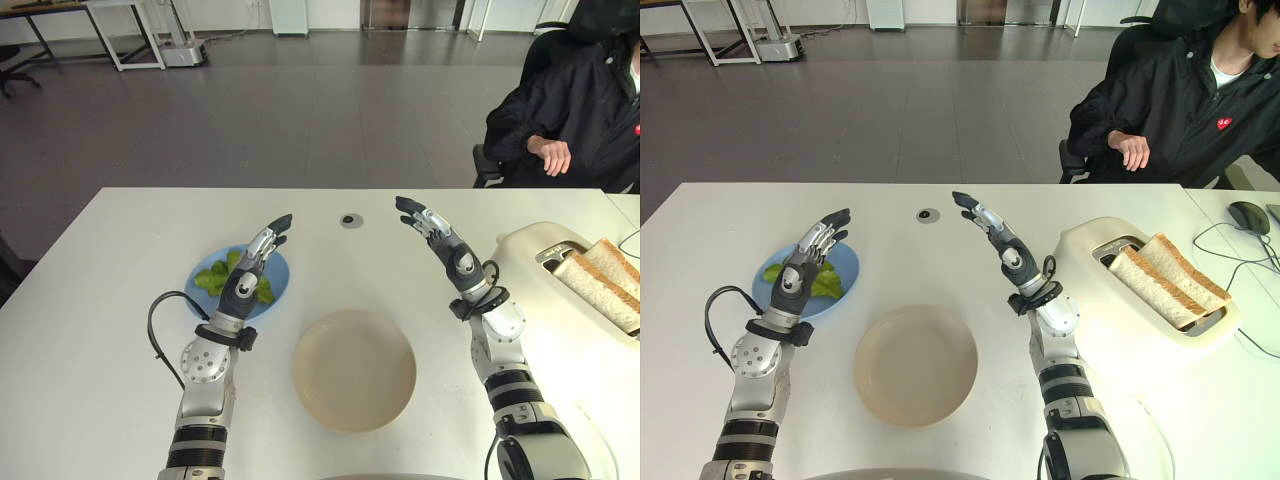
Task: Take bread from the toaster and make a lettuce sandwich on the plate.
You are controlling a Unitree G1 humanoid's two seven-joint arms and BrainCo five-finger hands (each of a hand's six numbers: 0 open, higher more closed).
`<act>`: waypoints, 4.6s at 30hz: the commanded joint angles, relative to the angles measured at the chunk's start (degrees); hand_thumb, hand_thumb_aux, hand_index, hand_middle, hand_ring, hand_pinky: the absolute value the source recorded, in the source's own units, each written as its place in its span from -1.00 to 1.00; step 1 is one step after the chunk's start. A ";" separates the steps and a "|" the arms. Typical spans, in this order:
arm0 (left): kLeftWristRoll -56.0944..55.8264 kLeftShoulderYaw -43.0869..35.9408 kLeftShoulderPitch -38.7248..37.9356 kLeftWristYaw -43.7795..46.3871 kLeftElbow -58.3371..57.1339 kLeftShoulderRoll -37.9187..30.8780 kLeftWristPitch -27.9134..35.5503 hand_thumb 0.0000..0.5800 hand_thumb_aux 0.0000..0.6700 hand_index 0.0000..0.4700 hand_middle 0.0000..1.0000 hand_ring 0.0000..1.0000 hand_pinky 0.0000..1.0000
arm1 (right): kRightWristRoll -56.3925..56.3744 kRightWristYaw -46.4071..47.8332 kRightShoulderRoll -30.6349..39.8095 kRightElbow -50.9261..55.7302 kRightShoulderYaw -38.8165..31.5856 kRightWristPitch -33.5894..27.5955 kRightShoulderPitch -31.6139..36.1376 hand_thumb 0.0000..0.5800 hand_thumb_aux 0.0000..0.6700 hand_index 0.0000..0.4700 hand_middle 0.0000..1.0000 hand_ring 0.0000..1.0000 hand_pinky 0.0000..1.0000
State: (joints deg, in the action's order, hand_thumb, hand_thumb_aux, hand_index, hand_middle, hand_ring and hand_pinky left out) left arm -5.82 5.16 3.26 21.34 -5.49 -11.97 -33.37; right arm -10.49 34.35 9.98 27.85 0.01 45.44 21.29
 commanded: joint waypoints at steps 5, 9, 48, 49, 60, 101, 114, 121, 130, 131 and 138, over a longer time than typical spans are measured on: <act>-0.16 -1.15 0.24 0.35 -0.12 -0.38 -0.96 -1.00 -1.00 -1.00 -1.00 -1.00 -1.00 | -2.68 3.72 0.96 -0.36 -0.81 -0.32 -0.81 -1.00 -1.00 -1.00 -1.00 -1.00 -1.00; -0.19 -0.94 0.52 0.24 -0.97 -0.69 -1.02 -1.00 -1.00 -1.00 -1.00 -1.00 -1.00 | -2.70 2.87 0.93 0.36 0.17 -0.25 -0.11 -1.00 -1.00 -1.00 -1.00 -1.00 -1.00; 2.58 -4.66 7.33 1.02 -12.79 -2.69 -7.08 -1.00 -1.00 -1.00 -1.00 -1.00 -1.00 | 20.95 -1.41 48.93 -17.17 29.51 -17.40 -25.70 0.62 0.13 0.13 -1.00 -1.00 -1.00; 2.57 -4.68 7.28 0.99 -12.70 -2.72 -7.01 -1.00 -1.00 -1.00 -1.00 -1.00 -1.00 | 20.20 -1.15 48.82 -17.83 29.21 -17.06 -25.78 0.65 0.16 0.16 -1.00 -1.00 -1.00; 2.74 -4.37 7.20 0.49 -12.75 -3.19 -6.92 -1.00 -1.00 -1.00 -1.00 -1.00 -1.00 | 19.55 -3.30 49.10 -18.66 27.11 -18.21 -24.05 1.00 1.00 1.00 -1.00 -1.00 -1.00; 17.20 2.11 5.96 -5.35 -16.17 -21.08 -1.77 -1.00 -1.00 -1.00 -1.00 -1.00 -1.00 | 17.93 -3.97 22.39 -43.66 -22.29 -35.33 -7.65 1.00 1.00 1.00 -1.00 -1.00 -1.00; 44.77 -4.28 10.79 -32.82 -27.66 -29.88 -2.68 -1.00 -1.00 -1.00 -1.00 -1.00 -1.00 | 34.92 -8.30 22.93 -39.74 -25.90 -15.61 -14.53 0.99 0.89 0.89 -1.00 -1.00 -1.00; 56.22 -13.13 13.18 -38.66 -31.87 -32.67 5.95 -1.00 -1.00 -1.00 -1.00 -1.00 -1.00 | 38.29 -5.81 27.77 -37.10 -23.40 -16.05 -14.56 -1.00 -1.00 -1.00 -1.00 -1.00 -1.00; 58.02 -19.74 17.82 -41.22 -38.31 -31.65 9.91 -0.27 -0.59 -0.59 -1.00 -1.00 -1.00 | 37.95 -4.94 27.69 -36.90 -22.82 -16.16 -14.89 -1.00 -1.00 -1.00 -1.00 -1.00 -1.00; 57.81 -20.28 18.24 -41.66 -39.04 -31.40 9.89 -0.12 -0.50 -0.50 -1.00 -1.00 -1.00 | 37.92 -4.98 27.63 -36.91 -22.72 -16.15 -14.94 -1.00 -1.00 -1.00 -1.00 -1.00 -1.00; 55.94 -22.33 19.11 -42.69 -40.37 -31.59 7.99 1.00 1.00 1.00 -1.00 -1.00 -1.00 | 37.51 -5.05 27.31 -36.89 -21.78 -16.12 -15.06 -1.00 -1.00 -1.00 -1.00 -1.00 -1.00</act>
State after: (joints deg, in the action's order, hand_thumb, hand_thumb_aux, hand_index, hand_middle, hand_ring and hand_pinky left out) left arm 50.82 -16.54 21.95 -21.33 -45.79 -43.40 -24.87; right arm 27.60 28.96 37.37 -8.95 -22.30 29.45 6.57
